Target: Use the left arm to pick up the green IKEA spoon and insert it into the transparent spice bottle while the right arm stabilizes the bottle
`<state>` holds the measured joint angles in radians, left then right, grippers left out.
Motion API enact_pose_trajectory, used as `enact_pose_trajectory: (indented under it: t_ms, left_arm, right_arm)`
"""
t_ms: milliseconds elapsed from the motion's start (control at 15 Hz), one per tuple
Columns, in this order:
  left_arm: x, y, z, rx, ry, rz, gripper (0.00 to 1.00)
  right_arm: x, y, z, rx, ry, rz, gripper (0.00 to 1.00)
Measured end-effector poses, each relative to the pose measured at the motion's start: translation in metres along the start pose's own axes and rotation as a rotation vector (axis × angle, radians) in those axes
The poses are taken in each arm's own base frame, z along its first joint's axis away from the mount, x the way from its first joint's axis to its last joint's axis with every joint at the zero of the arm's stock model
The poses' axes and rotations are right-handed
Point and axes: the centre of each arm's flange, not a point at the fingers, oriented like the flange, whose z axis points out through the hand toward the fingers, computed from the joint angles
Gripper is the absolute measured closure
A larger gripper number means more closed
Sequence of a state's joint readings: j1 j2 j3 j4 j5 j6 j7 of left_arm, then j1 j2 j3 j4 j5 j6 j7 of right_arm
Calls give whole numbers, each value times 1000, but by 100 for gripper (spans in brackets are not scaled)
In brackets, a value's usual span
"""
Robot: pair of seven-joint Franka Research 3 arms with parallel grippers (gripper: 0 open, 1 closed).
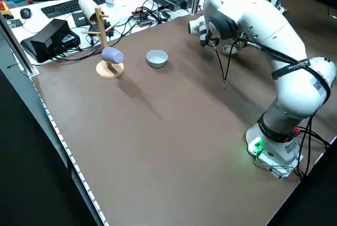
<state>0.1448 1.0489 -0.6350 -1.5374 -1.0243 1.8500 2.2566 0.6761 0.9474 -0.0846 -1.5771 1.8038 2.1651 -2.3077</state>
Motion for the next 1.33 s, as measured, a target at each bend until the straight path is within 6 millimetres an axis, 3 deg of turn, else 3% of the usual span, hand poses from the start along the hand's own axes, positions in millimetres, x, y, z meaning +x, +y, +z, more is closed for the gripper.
enact_pose_trajectory:
  t_ms: [267, 333, 400, 933, 1133, 1333]
  left_arm:
    - [22, -11, -17, 25, -17, 0, 29]
    - [45, -15, -29, 37, -29, -55, 11]
    - [60, -17, -37, 48, -38, -91, 3]
    - [214, -12, -111, 199, -217, -431, 0]
    - [254, 0, -130, 278, -323, -571, 0]
    - [281, 12, -142, 385, -435, -760, 0]
  right_arm:
    - [0, 0, 0, 0, 0, 0, 0]
    - [0, 0, 0, 0, 0, 0, 0]
    - [0, 0, 0, 0, 0, 0, 0]
    - [0, 3, -3, -6, -1, 0, 0]
    - [0, 7, -8, -9, -11, -10, 0]
    - [-5, 19, -27, 11, 29, -1, 0]
